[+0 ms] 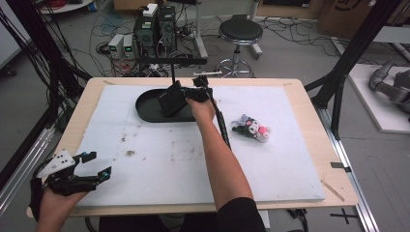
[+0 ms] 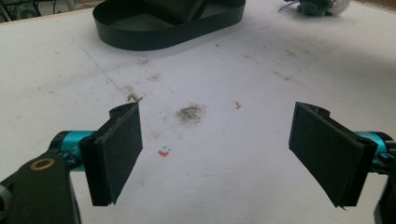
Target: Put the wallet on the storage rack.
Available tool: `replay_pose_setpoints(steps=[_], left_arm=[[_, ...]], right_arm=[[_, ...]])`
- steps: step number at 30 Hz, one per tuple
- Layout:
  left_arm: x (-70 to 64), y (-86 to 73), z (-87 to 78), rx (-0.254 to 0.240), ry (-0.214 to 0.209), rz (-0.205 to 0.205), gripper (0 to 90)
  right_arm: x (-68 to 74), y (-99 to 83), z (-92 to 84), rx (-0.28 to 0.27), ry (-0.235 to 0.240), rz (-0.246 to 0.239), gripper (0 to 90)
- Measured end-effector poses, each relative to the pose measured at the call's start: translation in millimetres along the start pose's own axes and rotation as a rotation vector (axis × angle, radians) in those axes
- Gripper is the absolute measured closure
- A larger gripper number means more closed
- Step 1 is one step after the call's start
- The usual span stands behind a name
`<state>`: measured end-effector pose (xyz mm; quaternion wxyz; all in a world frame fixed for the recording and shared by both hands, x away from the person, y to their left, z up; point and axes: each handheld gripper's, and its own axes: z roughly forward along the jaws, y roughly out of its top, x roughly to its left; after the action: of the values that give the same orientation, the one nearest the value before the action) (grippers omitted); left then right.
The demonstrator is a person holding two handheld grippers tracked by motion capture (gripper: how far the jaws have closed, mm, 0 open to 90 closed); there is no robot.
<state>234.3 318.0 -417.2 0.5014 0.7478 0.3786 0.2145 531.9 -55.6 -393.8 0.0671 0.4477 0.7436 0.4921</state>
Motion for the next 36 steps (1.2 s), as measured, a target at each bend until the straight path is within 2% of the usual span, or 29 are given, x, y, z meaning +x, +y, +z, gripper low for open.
replay_pose_setpoints(steps=[5,7,8,9,10,11,14,17,22,24,26,31,33,35,36], left_arm=[[-1.1,0.4,-0.2,0.001,-0.002,0.004,17.3],[-1.1,0.6,-0.9,0.000,-0.001,0.004,17.3],[-0.8,0.5,-1.3,-0.001,-0.001,0.003,17.3],[-0.5,0.5,-1.4,-0.003,0.000,0.002,17.4],[-0.5,0.5,-1.4,-0.003,0.000,0.002,17.3],[1.0,0.2,-1.4,0.000,-0.001,0.002,17.3],[1.3,-0.3,-0.6,-0.001,0.000,-0.002,17.3],[0.5,1.0,-0.3,-0.005,-0.001,0.000,17.3],[-0.7,4.5,0.9,-0.011,-0.004,0.004,17.3],[-0.7,6.2,2.6,-0.016,-0.007,0.004,17.3],[-0.3,7.5,3.9,-0.019,-0.010,0.004,17.3],[2.2,19.7,18.5,-0.041,-0.036,0.009,17.4],[3.9,26.9,30.2,-0.040,-0.046,0.017,17.3],[4.5,28.0,33.0,-0.041,-0.048,0.011,17.3],[7.3,30.9,40.7,-0.051,-0.061,0.001,17.3]], right_arm=[[-0.5,-5.7,7.0,0.050,-0.059,-0.023,81.3],[0.7,-7.9,9.8,0.074,-0.105,-0.047,73.9],[1.4,-9.4,10.7,0.073,-0.133,-0.065,66.0],[1.1,-10.6,9.9,0.060,-0.144,-0.061,60.3],[1.1,-10.6,9.9,0.060,-0.144,-0.061,60.3],[-1.2,-11.2,7.2,0.049,-0.128,-0.036,52.9],[-1.7,-10.6,1.6,0.057,-0.136,-0.058,48.3],[-2.0,-10.9,-6.4,0.064,-0.097,-0.035,41.6],[7.7,-11.9,-25.0,0.081,-0.092,-0.100,37.1],[12.6,-12.8,-34.7,0.066,-0.100,-0.134,36.4],[14.1,-13.7,-39.5,0.057,-0.098,-0.144,35.8],[16.5,-18.7,-64.8,0.109,-0.110,-0.182,29.6],[16.7,-22.7,-75.4,0.084,-0.110,-0.199,29.6],[15.6,-24.8,-81.1,0.073,-0.098,-0.201,29.5],[13.1,-29.0,-91.6,0.073,-0.079,-0.195,27.6]])
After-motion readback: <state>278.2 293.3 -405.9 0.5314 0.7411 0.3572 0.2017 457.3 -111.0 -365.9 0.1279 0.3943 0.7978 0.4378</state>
